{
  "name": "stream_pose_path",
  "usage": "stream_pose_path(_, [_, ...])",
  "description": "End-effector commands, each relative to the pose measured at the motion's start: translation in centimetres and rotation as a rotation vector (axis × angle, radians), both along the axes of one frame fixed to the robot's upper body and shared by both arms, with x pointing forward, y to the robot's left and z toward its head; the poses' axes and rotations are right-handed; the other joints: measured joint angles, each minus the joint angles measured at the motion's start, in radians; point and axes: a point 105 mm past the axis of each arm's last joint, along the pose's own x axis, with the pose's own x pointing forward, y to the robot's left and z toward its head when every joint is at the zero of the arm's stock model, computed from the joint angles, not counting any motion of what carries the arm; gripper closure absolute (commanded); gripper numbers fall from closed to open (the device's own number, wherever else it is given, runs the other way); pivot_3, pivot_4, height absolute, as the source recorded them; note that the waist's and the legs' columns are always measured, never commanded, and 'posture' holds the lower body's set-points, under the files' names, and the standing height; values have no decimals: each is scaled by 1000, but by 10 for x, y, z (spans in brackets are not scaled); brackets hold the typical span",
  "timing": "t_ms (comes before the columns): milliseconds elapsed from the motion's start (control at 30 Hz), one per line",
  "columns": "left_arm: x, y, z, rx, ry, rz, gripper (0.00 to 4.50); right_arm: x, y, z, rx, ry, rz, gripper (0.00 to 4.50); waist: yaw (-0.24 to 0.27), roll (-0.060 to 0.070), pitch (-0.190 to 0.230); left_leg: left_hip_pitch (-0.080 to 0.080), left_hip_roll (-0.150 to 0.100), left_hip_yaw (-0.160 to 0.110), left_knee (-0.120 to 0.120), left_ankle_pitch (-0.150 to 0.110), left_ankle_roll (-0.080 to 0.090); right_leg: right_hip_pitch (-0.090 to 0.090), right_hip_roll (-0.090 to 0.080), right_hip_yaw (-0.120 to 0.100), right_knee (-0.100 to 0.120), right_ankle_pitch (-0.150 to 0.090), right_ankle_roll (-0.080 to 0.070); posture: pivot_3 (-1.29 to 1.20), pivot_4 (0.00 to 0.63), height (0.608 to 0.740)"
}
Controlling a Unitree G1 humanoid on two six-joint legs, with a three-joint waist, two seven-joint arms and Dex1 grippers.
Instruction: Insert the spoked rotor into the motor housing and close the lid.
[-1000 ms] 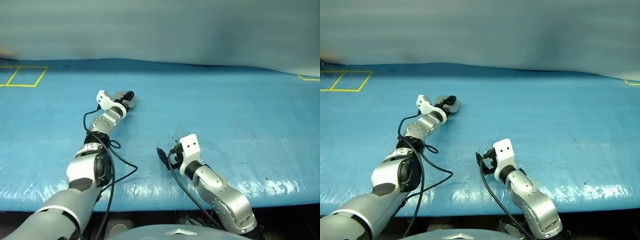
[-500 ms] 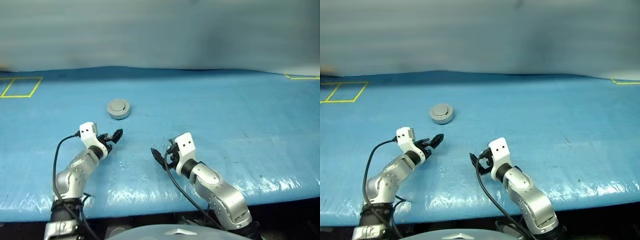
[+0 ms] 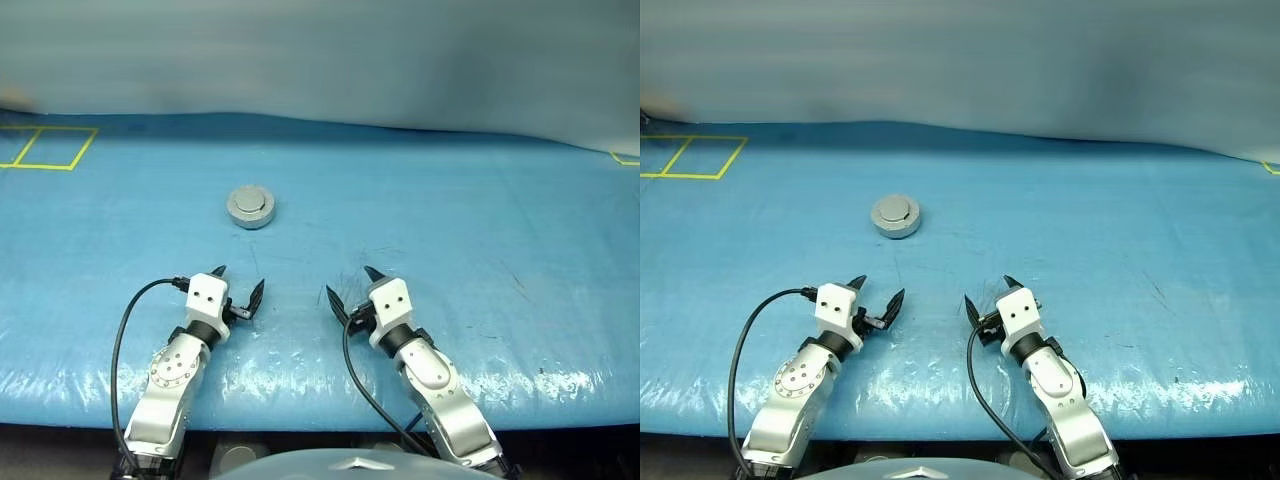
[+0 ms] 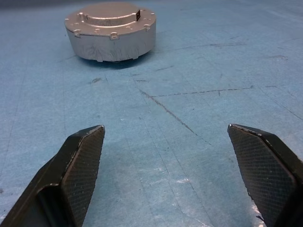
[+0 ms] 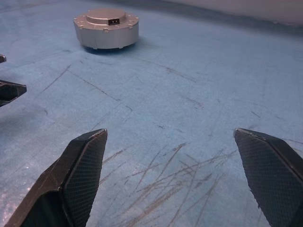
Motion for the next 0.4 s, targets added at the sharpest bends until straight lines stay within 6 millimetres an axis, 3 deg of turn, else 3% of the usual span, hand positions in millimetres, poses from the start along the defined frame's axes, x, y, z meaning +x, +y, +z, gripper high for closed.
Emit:
stream_pose_path(33, [0, -5, 4, -15, -29, -16, 44, -4, -2, 4, 16, -25, -18, 0, 0, 0, 3, 0, 0, 0, 1, 0, 0, 0, 0, 0, 0, 0, 0, 0, 150, 740])
stream_pose_path(400, [3, -5, 0, -3, -15, -50, 44, -4, -5, 3, 21, -20, -47, 0, 0, -1, 7, 0, 0, 0, 2, 0, 0, 1, 0, 0, 2, 0, 0, 0, 150, 740])
